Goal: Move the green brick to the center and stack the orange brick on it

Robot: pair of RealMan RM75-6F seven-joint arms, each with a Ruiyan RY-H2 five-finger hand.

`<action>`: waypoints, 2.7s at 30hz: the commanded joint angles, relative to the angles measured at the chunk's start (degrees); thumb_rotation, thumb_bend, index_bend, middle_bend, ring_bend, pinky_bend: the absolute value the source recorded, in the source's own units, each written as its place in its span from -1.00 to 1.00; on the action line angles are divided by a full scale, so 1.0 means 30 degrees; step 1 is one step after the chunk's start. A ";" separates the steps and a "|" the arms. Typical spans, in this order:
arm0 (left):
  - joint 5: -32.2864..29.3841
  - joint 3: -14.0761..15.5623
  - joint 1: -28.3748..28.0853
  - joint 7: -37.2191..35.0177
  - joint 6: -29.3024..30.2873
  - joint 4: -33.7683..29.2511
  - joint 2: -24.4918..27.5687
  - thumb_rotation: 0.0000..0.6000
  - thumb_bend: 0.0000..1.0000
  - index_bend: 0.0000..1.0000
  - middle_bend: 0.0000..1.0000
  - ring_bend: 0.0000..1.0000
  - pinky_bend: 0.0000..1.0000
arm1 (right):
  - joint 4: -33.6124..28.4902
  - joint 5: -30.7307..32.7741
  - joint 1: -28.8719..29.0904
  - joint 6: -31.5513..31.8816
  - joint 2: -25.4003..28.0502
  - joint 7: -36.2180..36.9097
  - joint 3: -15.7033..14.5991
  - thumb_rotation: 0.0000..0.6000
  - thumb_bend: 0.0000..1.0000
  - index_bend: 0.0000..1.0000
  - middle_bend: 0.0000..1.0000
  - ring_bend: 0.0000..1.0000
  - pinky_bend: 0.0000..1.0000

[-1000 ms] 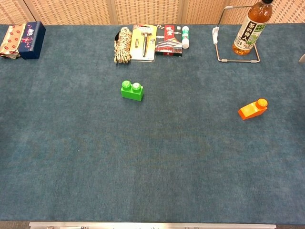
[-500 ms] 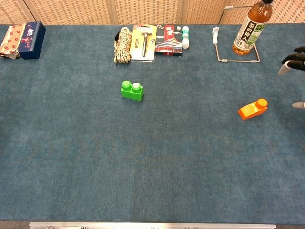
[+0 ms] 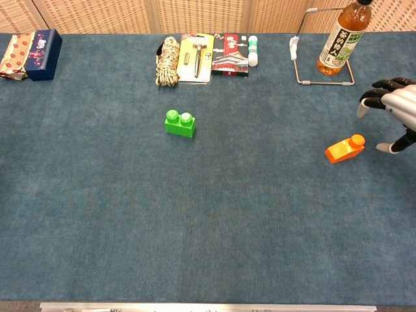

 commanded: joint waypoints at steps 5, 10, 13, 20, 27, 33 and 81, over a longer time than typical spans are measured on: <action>0.0045 -0.0261 0.0199 -0.0125 -0.0123 -0.0034 0.0095 1.00 -0.41 -0.66 -0.65 -0.81 -0.81 | 0.0212 0.0706 0.0647 -0.0813 -0.0556 -0.0703 -0.0208 1.00 -0.67 -0.32 -0.61 -0.92 -0.85; 0.0124 -0.0403 0.0312 -0.0096 -0.0227 -0.0082 0.0111 1.00 -0.41 -0.66 -0.65 -0.81 -0.81 | 0.0351 0.1140 0.0861 -0.1026 -0.0832 -0.1128 -0.0389 1.00 -0.67 -0.32 -0.61 -0.92 -0.85; 0.0169 -0.0477 0.0373 -0.0062 -0.0301 -0.0086 0.0110 1.00 -0.41 -0.66 -0.65 -0.81 -0.81 | 0.0517 0.1419 0.0949 -0.1063 -0.1046 -0.1282 -0.0454 1.00 -0.67 -0.31 -0.61 -0.92 -0.85; 0.0204 -0.0667 0.0492 -0.0125 -0.0478 -0.0099 0.0146 1.00 -0.41 -0.66 -0.65 -0.81 -0.81 | 0.0854 0.1855 0.1251 -0.1223 -0.1479 -0.1498 -0.0570 1.00 -0.66 -0.25 -0.61 -0.92 -0.86; 0.0236 -0.0826 0.0598 -0.0192 -0.0584 -0.0121 0.0184 1.00 -0.41 -0.66 -0.65 -0.81 -0.81 | 0.1083 0.1951 0.1463 -0.1245 -0.1763 -0.1470 -0.0712 1.00 -0.62 -0.17 -0.61 -0.92 -0.86; 0.0269 -0.0939 0.0686 -0.0182 -0.0648 -0.0165 0.0224 1.00 -0.41 -0.66 -0.65 -0.81 -0.81 | 0.1278 0.2048 0.1613 -0.1264 -0.1949 -0.1421 -0.0809 1.00 -0.59 -0.09 -0.59 -0.92 -0.86; 0.0198 -0.1137 0.2053 -0.2537 -0.0324 -0.0359 0.3395 1.00 -0.41 -0.66 -0.66 -0.81 -0.74 | -0.4126 0.5350 0.6451 -0.1908 -0.1226 -0.6028 0.1266 1.00 -0.54 0.19 -0.55 -0.92 -0.86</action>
